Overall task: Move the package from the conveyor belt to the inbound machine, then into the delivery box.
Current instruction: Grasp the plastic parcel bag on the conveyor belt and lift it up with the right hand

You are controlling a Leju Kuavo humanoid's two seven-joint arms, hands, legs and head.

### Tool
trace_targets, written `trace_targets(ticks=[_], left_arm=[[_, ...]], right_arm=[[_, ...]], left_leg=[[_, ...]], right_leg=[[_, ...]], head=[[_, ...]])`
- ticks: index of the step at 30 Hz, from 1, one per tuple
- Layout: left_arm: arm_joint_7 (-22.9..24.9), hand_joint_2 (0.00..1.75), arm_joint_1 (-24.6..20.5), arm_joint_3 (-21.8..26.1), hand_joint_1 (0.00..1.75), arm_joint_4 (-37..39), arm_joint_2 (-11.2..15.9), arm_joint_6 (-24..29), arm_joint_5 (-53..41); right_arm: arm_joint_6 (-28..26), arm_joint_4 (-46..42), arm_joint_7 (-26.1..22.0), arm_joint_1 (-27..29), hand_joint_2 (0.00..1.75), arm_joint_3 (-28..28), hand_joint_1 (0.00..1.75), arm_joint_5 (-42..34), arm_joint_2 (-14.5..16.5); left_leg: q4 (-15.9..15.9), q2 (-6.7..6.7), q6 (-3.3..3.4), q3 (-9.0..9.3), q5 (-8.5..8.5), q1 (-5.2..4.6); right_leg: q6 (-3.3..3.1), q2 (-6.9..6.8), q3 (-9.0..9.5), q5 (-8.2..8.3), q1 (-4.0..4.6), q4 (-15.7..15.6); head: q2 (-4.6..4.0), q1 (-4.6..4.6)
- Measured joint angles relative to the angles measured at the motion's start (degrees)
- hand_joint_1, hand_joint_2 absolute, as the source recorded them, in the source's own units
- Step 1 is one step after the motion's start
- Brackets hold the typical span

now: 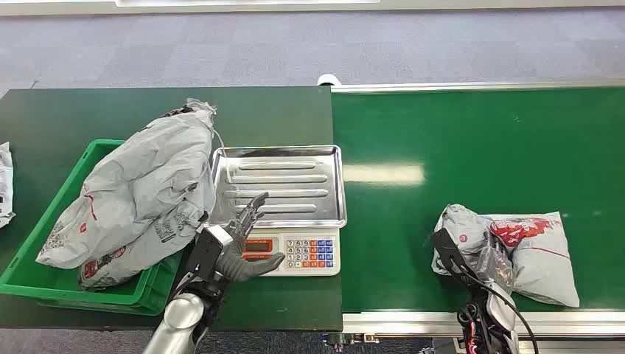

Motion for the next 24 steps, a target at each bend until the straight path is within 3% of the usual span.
trace_targets(ticks=[1, 2, 6, 8, 19, 24], left_arm=[[0.0, 1.75, 0.0, 0.0, 0.0, 0.0, 0.0, 0.0, 0.0], [0.0, 1.75, 0.0, 0.1, 0.0, 0.0, 0.0, 0.0, 0.0], [0.0, 1.75, 0.0, 0.3, 0.0, 0.0, 0.0, 0.0, -0.2], [-0.1, 1.75, 0.0, 0.4, 0.0, 0.0, -0.1, -0.1, -0.4], [-0.3, 1.75, 0.0, 0.9, 0.0, 0.0, -0.1, -0.6, -0.5], [-0.7, 1.75, -0.1, 1.1, 0.0, 0.0, -0.1, -0.7, -0.6]], right_arm=[[0.0, 0.1, 0.0, 0.0, 0.0, 0.0, 0.01, 0.0, 0.0], [0.0, 0.1, 0.0, 0.0, 0.0, 0.0, 0.13, 0.0, 0.0], [-0.4, 0.4, -0.3, -0.2, 0.0, -0.4, 1.56, 0.2, 0.0], [-1.1, 0.6, -0.8, -0.3, 0.0, -0.7, 1.74, 0.7, 0.0], [-5.5, 0.6, -2.3, -0.6, 0.0, -1.6, 1.75, 2.8, 0.1], [-9.4, 0.5, -6.8, -0.5, 0.0, -2.4, 1.75, 1.1, 0.4]], left_leg=[[0.0, 0.0, 0.0, 0.0, 0.0, 0.0], [0.0, 0.0, 0.0, 0.0, 0.0, 0.0], [0.0, 0.0, 0.0, 0.0, 0.0, 0.0], [0.0, 0.0, 0.0, 0.0, 0.0, 0.0], [0.0, 0.01, 0.0, 0.01, 0.0, 0.01], [0.0, 0.02, 0.0, 0.01, 0.0, 0.0]], right_leg=[[0.0, 0.0, 0.0, 0.0, 0.0, 0.0], [0.0, 0.0, 0.0, 0.0, 0.0, 0.0], [0.0, 0.0, 0.0, 0.0, 0.0, 0.0], [0.0, 0.0, 0.0, 0.0, 0.0, 0.0], [0.0, 0.0, 0.0, 0.0, 0.01, 0.0], [0.0, 0.01, -0.01, 0.0, 0.01, 0.0]], head=[[0.0, 0.0], [0.0, 0.0], [-0.01, 0.01], [-0.01, 0.01], [0.0, 0.01], [0.0, 0.01]])
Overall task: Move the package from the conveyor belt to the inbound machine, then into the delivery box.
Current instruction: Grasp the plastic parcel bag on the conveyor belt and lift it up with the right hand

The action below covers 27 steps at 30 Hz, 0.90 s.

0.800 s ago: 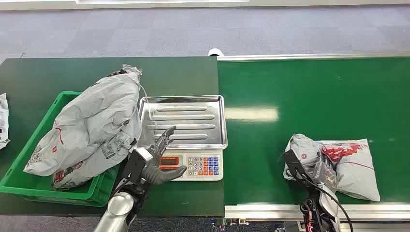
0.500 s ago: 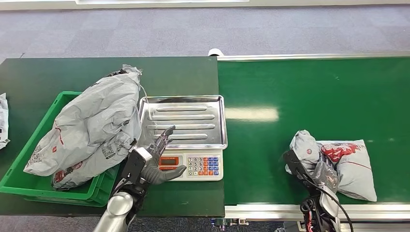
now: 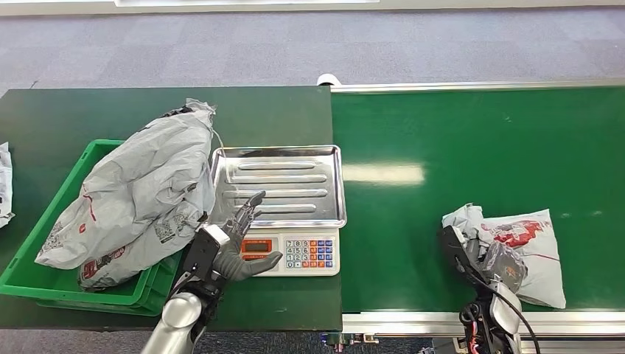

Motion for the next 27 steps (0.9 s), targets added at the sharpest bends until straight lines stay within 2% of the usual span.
trace_targets(ticks=[5, 11, 16, 20, 24, 27], left_arm=[[-0.6, 1.75, -0.3, 0.1, 0.0, 0.1, 0.0, 0.0, 0.0], [-1.8, 1.75, -1.4, 0.1, 0.0, 0.8, -0.2, 0.0, 0.3], [-3.7, 1.75, -1.9, 0.0, 0.0, 2.0, -0.1, 0.9, 1.7], [-4.9, 1.75, -1.8, -0.7, 0.0, 2.7, 0.0, 3.7, 0.0], [-5.4, 1.75, -1.8, -1.5, 0.0, 2.7, 0.3, 4.1, 0.7], [-5.4, 1.75, -1.9, -2.0, 0.0, 2.4, 0.5, 4.1, 1.3]], right_arm=[[-4.0, -1.6, -9.4, 1.0, 0.0, -1.3, 1.75, -7.9, 0.8], [-4.5, -7.3, -28.6, 2.0, 0.0, -5.6, 1.75, -20.9, 3.4], [-4.5, -12.9, -38.8, 2.5, 0.0, -5.8, 1.75, -28.6, 6.0], [-4.5, -19.9, -41.7, 3.0, 0.0, -3.5, 1.75, -30.7, 7.4], [-4.5, -27.7, -42.9, 2.3, 0.0, 1.5, 1.75, -28.1, 7.5], [-4.5, -31.2, -43.1, -0.3, 0.0, 5.1, 1.75, -26.0, 7.5]], left_leg=[[0.0, 0.0, 0.0, -0.01, 0.0, 0.0], [0.0, 0.02, -0.01, -0.02, 0.0, 0.01], [0.0, 0.05, -0.01, -0.03, 0.0, 0.01], [0.0, 0.03, -0.01, -0.05, 0.0, 0.0], [0.0, 0.05, -0.01, -0.07, 0.0, 0.0], [0.0, 0.05, -0.01, -0.06, 0.03, 0.0]], right_leg=[[0.0, 0.01, -0.03, 0.0, 0.0, 0.0], [0.0, 0.04, -0.06, 0.0, 0.02, 0.0], [-0.01, 0.06, -0.06, 0.0, 0.02, 0.0], [0.0, 0.05, -0.06, 0.0, 0.01, 0.0], [0.0, 0.06, -0.07, 0.01, 0.01, 0.0], [-0.01, 0.06, -0.07, 0.01, 0.01, 0.0]], head=[[0.0, -0.01], [0.0, -0.01], [0.0, -0.01], [0.0, -0.01], [0.0, -0.01], [0.0, -0.01]])
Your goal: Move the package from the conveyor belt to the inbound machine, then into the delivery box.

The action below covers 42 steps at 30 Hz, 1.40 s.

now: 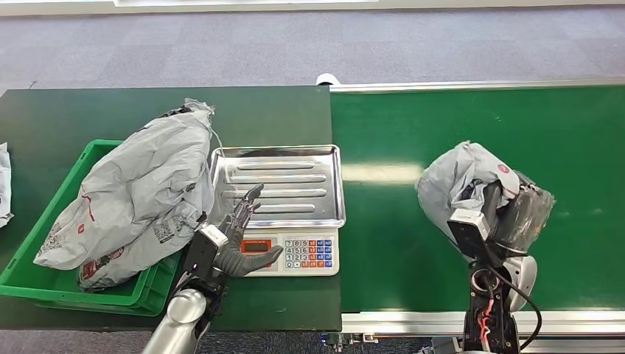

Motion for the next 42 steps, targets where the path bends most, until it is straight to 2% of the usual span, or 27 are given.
trace_targets(ticks=[5, 14, 19, 23, 25, 28, 31, 34, 37, 42], left_arm=[[0.0, 1.75, -0.1, -0.6, 0.0, -1.2, 0.6, 0.4, 1.1], [-2.0, 1.75, -0.1, -0.6, 0.0, -2.9, 1.6, 5.0, 1.7], [-5.5, 1.75, 0.0, -0.4, 0.0, -5.6, 1.7, 11.7, 3.6], [-8.8, 1.75, 0.0, 0.3, 0.0, -7.8, 1.7, 17.4, 4.8], [-9.4, 1.75, -0.4, 0.3, 0.0, -8.5, 1.7, 18.9, 5.2], [-10.0, 1.75, -1.0, 0.3, 0.0, -8.9, 1.7, 20.7, 6.0], [-10.4, 1.75, -1.1, 0.3, 0.0, -9.4, 1.7, 22.2, 6.4], [-10.4, 1.75, -1.0, 0.3, 0.0, -10.4, 1.7, 23.7, 7.0], [-10.4, 1.75, -0.7, 0.3, 0.0, -11.8, 1.7, 24.6, 7.5], [-10.4, 1.75, -0.4, 0.3, 0.0, -12.9, 1.8, 24.7, 7.7]], right_arm=[[0.0, -2.7, 0.0, -4.9, 0.0, 3.4, 1.75, 4.0, 0.5], [0.0, -8.0, 0.0, -7.4, 0.0, 8.6, 1.75, 10.8, 1.1], [0.0, -8.9, 0.0, -8.0, 0.0, 13.4, 1.75, 20.8, 1.2], [0.0, -5.7, 1.0, -9.3, 0.0, 19.6, 1.75, 29.1, 1.1], [0.0, -2.7, 5.1, -10.2, 0.0, 24.7, 1.75, 34.3, 0.8], [0.0, 1.2, 16.6, -12.4, 0.0, 35.8, 1.75, 40.9, -1.4], [0.0, 4.0, 23.5, -14.2, 0.0, 44.2, 1.75, 41.8, -3.6], [0.0, 7.2, 28.8, -16.3, 0.0, 49.5, 1.75, 42.0, -5.6], [0.0, 10.3, 32.6, -18.6, 0.0, 53.2, 1.75, 42.1, -7.5], [0.0, 13.0, 33.3, -20.3, 0.0, 56.2, 1.75, 42.2, -9.0]], left_leg=[[0.0, -0.02, 0.0, 0.0, 0.04, 0.0], [0.0, -0.04, -0.01, -0.05, 0.03, 0.01], [0.0, -0.01, -0.01, -0.06, 0.04, 0.01], [0.0, -0.01, -0.02, -0.07, 0.05, 0.04], [0.0, -0.01, -0.02, -0.06, 0.05, 0.04], [0.0, -0.01, -0.03, -0.06, 0.06, 0.04], [0.0, -0.03, -0.03, -0.08, 0.06, 0.03], [0.0, -0.03, -0.03, -0.1, 0.06, 0.02], [0.0, -0.03, -0.02, -0.1, 0.06, 0.01], [0.0, -0.03, -0.03, -0.08, 0.06, 0.02]], right_leg=[[-0.01, -0.02, 0.01, 0.01, 0.01, 0.0], [0.0, -0.03, -0.04, 0.0, 0.01, 0.0], [-0.01, 0.0, -0.03, 0.01, 0.03, 0.0], [-0.02, -0.01, -0.03, 0.01, 0.06, 0.0], [-0.02, 0.0, -0.04, 0.01, 0.06, 0.0], [-0.02, -0.01, -0.06, 0.01, 0.06, 0.0], [-0.02, -0.03, -0.07, 0.01, 0.05, 0.0], [-0.02, -0.02, -0.07, 0.01, 0.04, 0.0], [-0.01, -0.03, -0.06, 0.01, 0.03, 0.0], [-0.02, -0.03, -0.06, 0.02, 0.04, 0.0]], head=[[-0.01, 0.01], [0.0, 0.01], [0.0, 0.01], [0.0, 0.0], [0.0, 0.0], [0.0, 0.01], [0.0, 0.01], [0.0, 0.01], [0.0, 0.02], [0.0, 0.01]])
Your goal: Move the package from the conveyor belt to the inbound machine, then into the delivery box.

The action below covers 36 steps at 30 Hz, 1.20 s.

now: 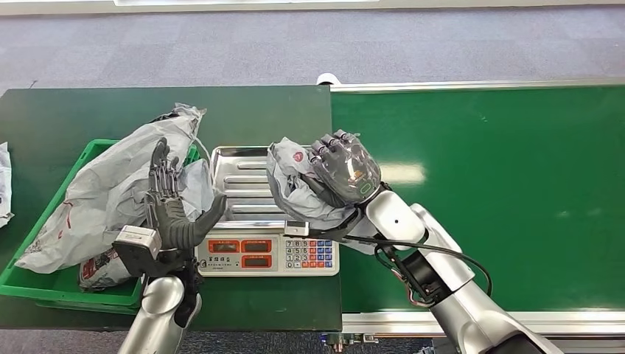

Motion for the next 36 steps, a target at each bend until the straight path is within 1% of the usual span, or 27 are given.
trace_targets(ticks=[5, 8, 10, 14, 16, 18, 21, 23, 25, 29, 33, 36], left_arm=[[0.0, 1.75, 0.6, -0.3, 0.0, -1.0, 0.2, 1.1, 2.2], [0.0, 1.75, 1.5, -0.3, 0.0, -2.0, 0.4, -0.3, 3.2], [0.0, 1.75, 2.3, -0.2, 0.0, -2.6, 0.4, -1.4, 3.0], [0.0, 1.75, 3.4, 0.2, 0.0, -3.3, 0.3, -2.2, 2.4], [0.0, 1.75, 3.6, 0.2, 0.0, -3.3, 0.3, -2.3, 2.3], [0.0, 1.75, 3.6, 0.2, 0.0, -3.3, 0.3, -2.6, 2.3], [0.0, 1.75, 3.4, 0.2, 0.0, -3.1, 0.2, -3.4, 2.4], [0.0, 1.75, 3.0, 0.2, 0.0, -2.8, 0.1, -4.0, 2.5], [0.0, 1.75, 2.4, 0.2, 0.0, -2.3, -0.1, -4.5, 2.5], [0.0, 1.75, 1.7, 0.2, 0.0, -1.6, -0.2, -4.8, 2.6], [0.0, 1.75, 1.3, 0.2, 0.0, -1.1, -0.2, -5.0, 2.6], [0.0, 1.75, 1.2, 0.2, 0.0, -0.9, -0.3, -5.2, 2.6]], right_arm=[[0.0, 3.0, 2.8, -1.6, 0.0, 2.3, 1.75, -0.5, -1.1], [0.0, 7.4, 2.6, -3.1, 0.0, 2.3, 1.75, -0.4, -1.6], [0.0, 10.1, 3.7, -4.0, 0.0, 1.6, 1.75, -0.3, -2.0], [-0.1, 13.6, 8.1, -5.6, 0.0, -1.1, 1.75, -0.3, -2.8], [-0.1, 14.6, 8.0, -5.9, 0.0, -2.8, 1.75, -0.5, -3.0], [-0.1, 15.9, 5.8, -6.1, 0.0, -4.4, 1.75, -0.8, -3.0], [-0.1, 18.4, -0.3, -6.3, 0.0, -5.8, 1.75, -1.7, -2.2], [-0.2, 20.9, -5.2, -6.5, 0.0, -6.1, 1.75, -2.6, -0.9], [-0.3, 23.2, -8.9, -6.5, 0.0, -6.1, 1.75, -3.2, 0.7], [-0.4, 26.1, -11.2, -6.5, 0.0, -5.9, 1.75, -3.8, 3.1], [-0.5, 28.1, -15.4, -6.5, 0.0, -5.9, 1.75, -5.6, 4.8], [-0.6, 29.7, -16.5, -6.5, 0.0, -5.3, 1.75, -5.4, 6.5]], left_leg=[[0.0, 0.01, 0.0, 0.02, 0.0, 0.01], [0.0, -0.01, 0.0, 0.02, 0.0, 0.0], [0.0, -0.02, 0.0, 0.02, 0.0, -0.01], [0.0, -0.02, 0.01, 0.03, 0.0, -0.02], [0.0, -0.02, 0.01, 0.03, 0.01, -0.02], [0.0, 0.0, 0.01, 0.04, 0.0, -0.01], [0.0, 0.02, 0.0, 0.06, 0.0, 0.0], [0.0, 0.04, 0.0, 0.08, 0.0, 0.02], [0.0, 0.06, 0.0, 0.1, 0.0, 0.04], [0.0, 0.05, 0.0, 0.12, 0.01, 0.05], [0.0, 0.09, 0.0, 0.14, 0.01, 0.03], [0.0, 0.14, 0.0, 0.16, 0.0, 0.03]], right_leg=[[0.0, 0.01, -0.01, 0.0, 0.01, 0.0], [0.0, -0.01, 0.01, 0.0, 0.0, 0.0], [0.0, -0.02, 0.02, 0.0, -0.01, 0.0], [0.02, -0.02, 0.03, 0.01, -0.04, 0.0], [0.01, -0.02, 0.04, 0.02, -0.04, 0.0], [0.0, 0.0, 0.04, 0.03, -0.03, 0.0], [-0.01, 0.01, 0.03, 0.03, 0.0, 0.0], [-0.01, 0.03, 0.03, 0.03, 0.03, 0.0], [-0.02, 0.06, 0.03, 0.03, 0.05, 0.0], [-0.02, 0.06, 0.06, 0.02, 0.05, 0.0], [-0.02, 0.09, 0.1, 0.03, 0.03, 0.0], [-0.02, 0.13, 0.1, 0.03, 0.03, 0.0]], head=[[0.0, -0.01], [0.0, 0.0], [0.0, 0.01], [0.0, 0.01], [0.0, 0.01], [0.0, -0.01], [0.0, -0.01], [0.0, -0.01], [0.0, -0.01], [0.0, -0.01], [0.0, 0.01], [0.0, 0.0]])
